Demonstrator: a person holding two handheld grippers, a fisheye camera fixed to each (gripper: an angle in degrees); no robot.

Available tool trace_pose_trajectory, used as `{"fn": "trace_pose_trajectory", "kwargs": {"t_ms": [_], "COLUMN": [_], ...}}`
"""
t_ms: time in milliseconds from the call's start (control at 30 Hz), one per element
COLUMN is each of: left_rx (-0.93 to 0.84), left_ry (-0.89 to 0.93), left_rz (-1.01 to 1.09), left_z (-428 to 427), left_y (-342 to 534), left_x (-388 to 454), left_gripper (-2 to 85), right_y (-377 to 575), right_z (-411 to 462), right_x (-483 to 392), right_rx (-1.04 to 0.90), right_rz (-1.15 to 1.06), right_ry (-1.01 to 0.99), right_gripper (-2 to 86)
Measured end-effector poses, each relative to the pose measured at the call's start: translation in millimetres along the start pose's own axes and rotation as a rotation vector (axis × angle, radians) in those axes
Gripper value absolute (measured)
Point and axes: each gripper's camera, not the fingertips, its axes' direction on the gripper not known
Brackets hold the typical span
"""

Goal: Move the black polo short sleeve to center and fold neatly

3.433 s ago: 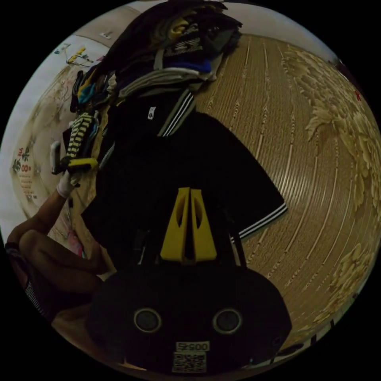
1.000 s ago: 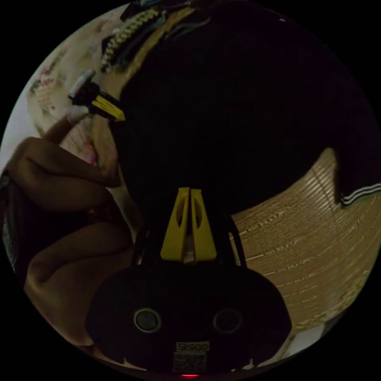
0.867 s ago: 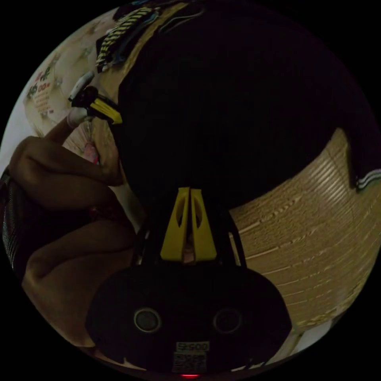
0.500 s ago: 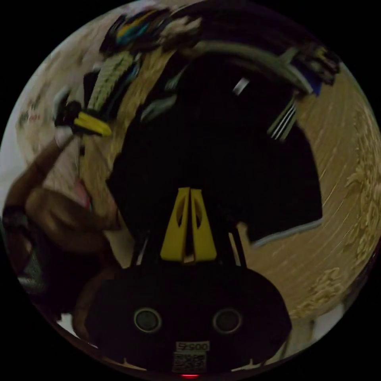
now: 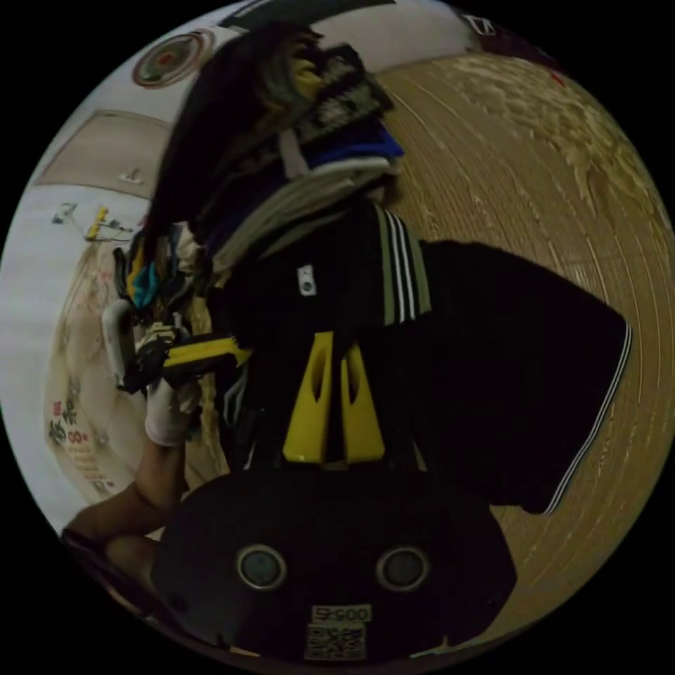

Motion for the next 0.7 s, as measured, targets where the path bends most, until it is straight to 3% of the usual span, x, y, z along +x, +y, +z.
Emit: {"fn": "trace_pose_trajectory", "kwargs": {"t_ms": [167, 267, 400, 533, 700], "left_rx": [-0.031, -0.047, -0.017, 0.103, 0.231], "left_ry": [0.039, 0.057, 0.159, 0.272, 0.082], "left_rz": [0.013, 0.000, -0.024, -0.047, -0.050], "left_z": [0, 5, -3, -32, -77], "left_y": [-25, -38, -46, -27, 20], "left_x": [-7, -12, -27, -41, -39], "left_gripper": [-0.6, -0.7, -0.7, -0.7, -0.7], "right_y": [8, 0, -15, -14, 4], "right_z": [-6, 12, 55, 50, 25], "right_x": [-39, -61, -69, -74, -92], "right_rx": [0.067, 0.024, -0.100, -0.102, -0.081], "right_rz": [-0.109, -0.148, -0.070, -0.033, -0.061], "right_ry": [-0.104, -0.056, 0.029, -0.074, 0.021], "right_gripper": [-0.8, -0.7, -0.1, 2.5, 5.2]}}
